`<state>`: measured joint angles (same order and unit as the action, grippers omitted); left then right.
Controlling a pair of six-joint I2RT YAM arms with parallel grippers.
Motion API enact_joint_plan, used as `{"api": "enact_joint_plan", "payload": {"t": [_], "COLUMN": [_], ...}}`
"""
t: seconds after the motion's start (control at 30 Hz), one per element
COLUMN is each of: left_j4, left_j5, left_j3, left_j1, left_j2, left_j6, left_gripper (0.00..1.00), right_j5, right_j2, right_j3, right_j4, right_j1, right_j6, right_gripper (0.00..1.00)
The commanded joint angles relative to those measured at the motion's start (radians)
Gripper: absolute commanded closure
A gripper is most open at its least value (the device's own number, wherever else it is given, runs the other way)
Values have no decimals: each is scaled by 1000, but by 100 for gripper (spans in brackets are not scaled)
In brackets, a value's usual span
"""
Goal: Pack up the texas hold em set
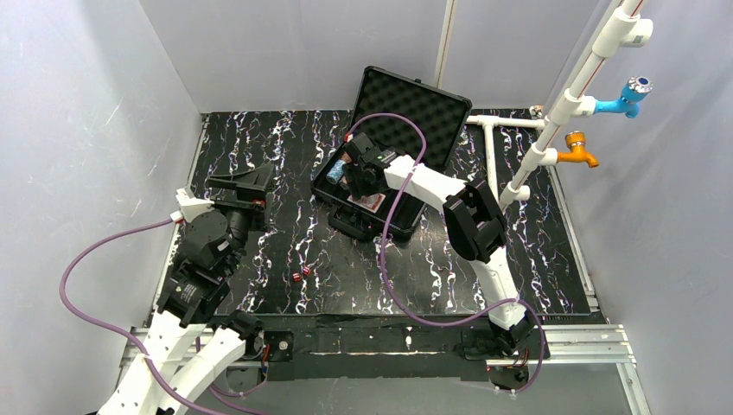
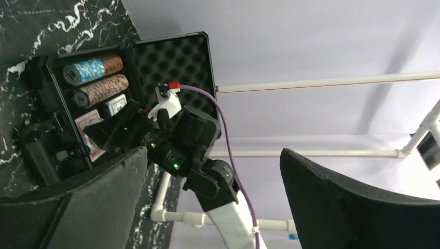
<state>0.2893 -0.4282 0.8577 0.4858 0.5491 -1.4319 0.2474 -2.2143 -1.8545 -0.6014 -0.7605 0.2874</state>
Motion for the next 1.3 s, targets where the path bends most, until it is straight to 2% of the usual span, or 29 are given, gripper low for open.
{"api": "enact_joint_plan", "payload": {"t": [0.0,0.2,0.47,0.53,0.63,0.7,0.93,1.07,1.1,1.17,1.27], "left_j4": [-94,-100,-77,-71,-67,-80,-77,138,137,85,77], "left_j5": [-46,-65,-75,-76,-87,-79,-60,-159,-156,-129,-136], "left_j3": [-36,-37,-52,-52,-48,-48,1,137,158,159,151], "left_j1": [-6,-9,-32,-37,-43,-49,-55,-55,-55,-55,-55], "left_j2": [15,51,98,108,125,136,218,357,384,423,454], "left_j6": [125,221,254,258,283,311,483,545,606,781,873], "left_gripper": [1,1,1,1,1,0,1,7,9,2,2], "right_j5": [21,24,30,32,26,26,14,-5,-7,-14,-25], "right_j2": [-19,-22,-26,-29,-21,-3,107,192,213,256,324], "right_j3": [-7,-4,1,-8,-11,-7,31,80,93,130,186], "right_j4": [17,18,27,18,8,1,-4,8,7,8,15], "right_j1": [9,9,9,9,9,9,7,6,6,4,3], "right_j6": [-17,-25,-27,-27,-25,-21,-7,-2,-1,-1,2], "right_gripper": [43,42,40,34,11,2,2,2,2,2,2]}}
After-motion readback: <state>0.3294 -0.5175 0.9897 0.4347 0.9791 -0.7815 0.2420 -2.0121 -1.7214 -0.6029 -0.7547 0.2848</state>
